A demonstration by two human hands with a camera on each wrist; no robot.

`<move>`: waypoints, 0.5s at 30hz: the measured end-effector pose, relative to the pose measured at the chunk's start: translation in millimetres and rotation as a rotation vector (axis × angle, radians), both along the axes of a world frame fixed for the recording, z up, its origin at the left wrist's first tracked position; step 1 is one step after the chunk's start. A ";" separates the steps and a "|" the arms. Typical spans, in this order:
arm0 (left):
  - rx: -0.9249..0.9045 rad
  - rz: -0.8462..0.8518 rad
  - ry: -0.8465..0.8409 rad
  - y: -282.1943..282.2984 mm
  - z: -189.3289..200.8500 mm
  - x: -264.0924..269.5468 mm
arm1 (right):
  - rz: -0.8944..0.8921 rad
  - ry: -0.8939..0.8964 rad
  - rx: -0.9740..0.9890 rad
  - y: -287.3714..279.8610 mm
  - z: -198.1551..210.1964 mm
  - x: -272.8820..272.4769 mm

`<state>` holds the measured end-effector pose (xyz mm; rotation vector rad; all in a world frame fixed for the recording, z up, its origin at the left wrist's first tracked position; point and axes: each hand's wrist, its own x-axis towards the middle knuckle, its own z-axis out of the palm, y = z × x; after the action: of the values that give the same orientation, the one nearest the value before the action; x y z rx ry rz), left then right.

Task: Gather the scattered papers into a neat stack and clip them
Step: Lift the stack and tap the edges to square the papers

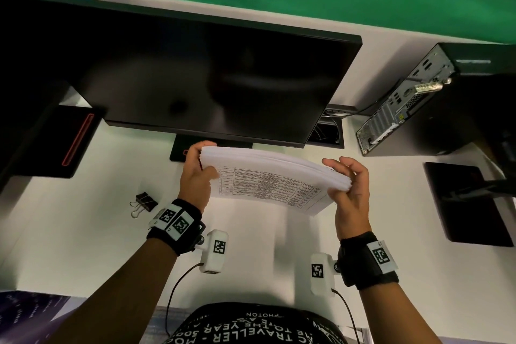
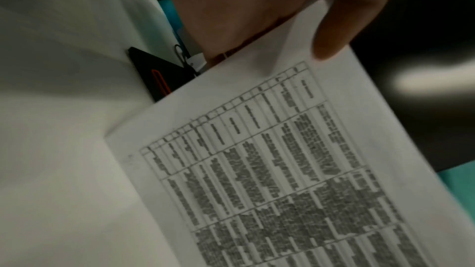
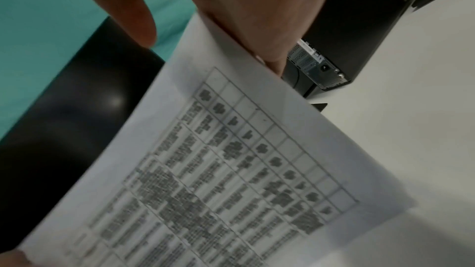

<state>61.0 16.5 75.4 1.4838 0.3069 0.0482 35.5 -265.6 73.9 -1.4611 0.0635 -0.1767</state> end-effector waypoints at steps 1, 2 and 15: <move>0.053 -0.010 0.069 0.2 -3.5 0.1 | 0.030 0.042 -0.021 -2.1 -6.0 -1.1; 0.090 -0.002 0.145 -1.5 -6.1 0.7 | 0.041 0.101 -0.065 -2.5 -10.8 -1.7; 0.305 -0.224 0.161 16.5 -23.5 -8.7 | 0.123 0.308 -0.146 -9.9 -32.4 -8.9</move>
<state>52.2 33.0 51.9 1.8215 0.2696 -0.2134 26.6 -275.5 41.4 -1.6234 0.2141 0.1480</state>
